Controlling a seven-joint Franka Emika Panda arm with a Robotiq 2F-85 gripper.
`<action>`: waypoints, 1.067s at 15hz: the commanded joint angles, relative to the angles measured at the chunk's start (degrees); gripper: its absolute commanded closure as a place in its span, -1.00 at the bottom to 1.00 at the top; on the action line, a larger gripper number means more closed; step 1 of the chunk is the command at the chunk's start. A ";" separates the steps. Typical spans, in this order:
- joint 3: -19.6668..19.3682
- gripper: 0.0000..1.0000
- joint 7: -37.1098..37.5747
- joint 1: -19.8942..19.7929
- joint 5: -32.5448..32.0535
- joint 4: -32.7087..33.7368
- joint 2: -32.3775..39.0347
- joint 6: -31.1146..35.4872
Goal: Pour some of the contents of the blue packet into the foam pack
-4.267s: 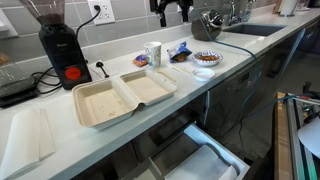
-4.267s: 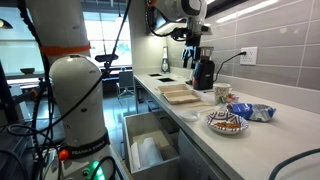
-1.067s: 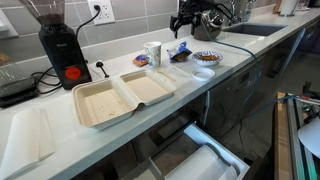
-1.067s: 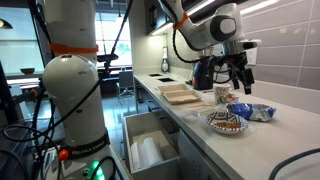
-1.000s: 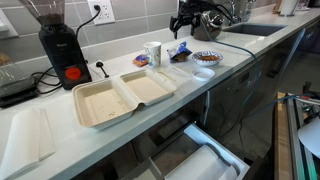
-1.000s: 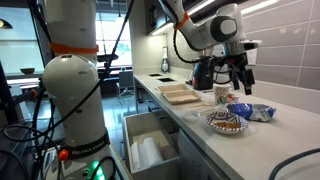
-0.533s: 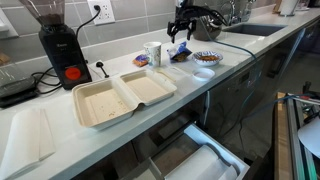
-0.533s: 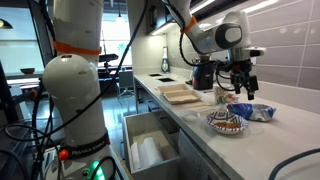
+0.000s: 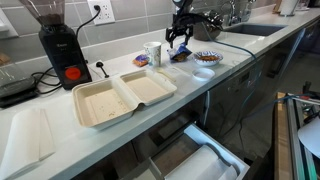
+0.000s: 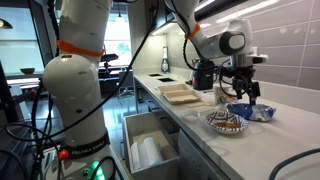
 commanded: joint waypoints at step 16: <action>-0.66 -0.45 -0.46 0.52 3.36 3.30 3.93 -3.60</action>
